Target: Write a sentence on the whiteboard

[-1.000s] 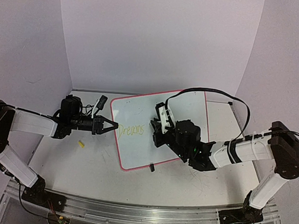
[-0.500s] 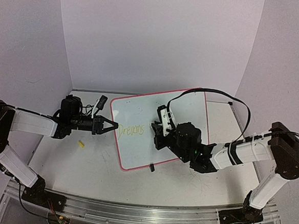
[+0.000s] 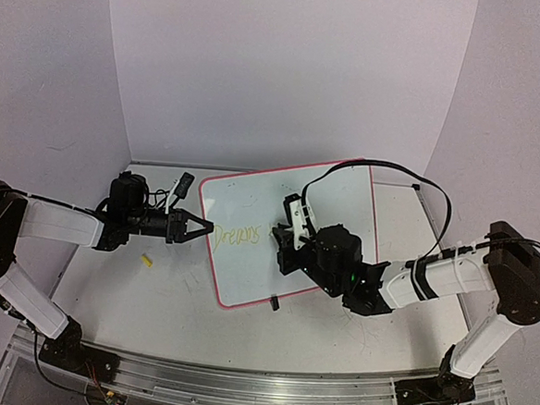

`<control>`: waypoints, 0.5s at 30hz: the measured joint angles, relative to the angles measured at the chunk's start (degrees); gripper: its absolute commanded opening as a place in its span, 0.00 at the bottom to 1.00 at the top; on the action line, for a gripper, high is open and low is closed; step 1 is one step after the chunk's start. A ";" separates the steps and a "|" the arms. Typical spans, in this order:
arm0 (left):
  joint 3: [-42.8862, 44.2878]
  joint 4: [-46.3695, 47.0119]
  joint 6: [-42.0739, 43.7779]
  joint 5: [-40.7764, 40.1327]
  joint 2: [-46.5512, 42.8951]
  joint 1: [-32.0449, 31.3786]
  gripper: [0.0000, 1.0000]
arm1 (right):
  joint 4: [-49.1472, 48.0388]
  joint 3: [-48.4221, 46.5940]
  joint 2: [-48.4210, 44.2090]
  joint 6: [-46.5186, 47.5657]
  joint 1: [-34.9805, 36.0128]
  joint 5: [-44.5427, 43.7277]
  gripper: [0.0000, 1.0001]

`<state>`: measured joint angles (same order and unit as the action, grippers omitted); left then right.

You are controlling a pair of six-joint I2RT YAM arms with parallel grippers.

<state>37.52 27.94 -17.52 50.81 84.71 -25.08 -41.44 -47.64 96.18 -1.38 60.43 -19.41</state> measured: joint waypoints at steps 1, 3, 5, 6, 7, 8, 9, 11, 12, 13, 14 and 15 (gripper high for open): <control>0.00 0.00 0.00 0.00 0.00 0.00 0.00 | 0.02 0.00 0.00 -0.08 0.01 -0.12 0.00; 0.00 0.00 0.00 0.00 0.00 0.00 0.00 | 0.03 0.00 0.00 -0.12 0.05 -0.39 0.00; 0.00 0.00 0.00 0.00 0.00 0.00 0.00 | 0.03 0.00 0.00 -0.12 0.10 -0.76 0.00; 0.00 0.00 0.00 0.00 0.00 0.00 0.00 | 0.01 0.00 0.00 -0.05 0.10 -1.02 0.00; 0.00 0.00 0.00 0.00 0.00 0.00 0.00 | 0.01 -0.02 0.00 0.03 0.14 -1.33 0.00; 0.00 -0.01 0.00 0.00 -0.01 0.00 0.00 | -0.03 -0.06 0.00 0.07 0.14 -1.66 0.00; 0.00 -0.02 0.00 0.00 -0.02 0.00 0.00 | -0.06 -0.11 0.00 0.10 0.14 -2.00 0.00; 0.00 0.00 -0.02 0.00 0.00 0.00 0.00 | -0.12 -0.37 0.02 0.14 0.14 -2.59 0.00; 0.00 0.00 0.00 0.00 0.00 0.00 0.00 | -0.17 -0.49 0.02 0.17 0.14 -2.89 0.00; 0.00 0.00 0.00 0.00 0.00 0.00 0.00 | -0.22 -0.66 0.02 0.22 0.14 -3.28 0.00; 0.00 0.00 0.00 0.02 0.00 0.00 0.00 | -0.27 -0.79 0.04 0.29 0.12 -3.61 0.00; 0.00 0.00 0.00 0.02 0.00 0.00 0.00 | -0.33 -0.91 0.06 0.42 0.08 -3.85 0.00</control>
<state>37.52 27.94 -17.52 50.83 84.71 -25.08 -41.78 -48.55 96.25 -0.96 60.51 -23.26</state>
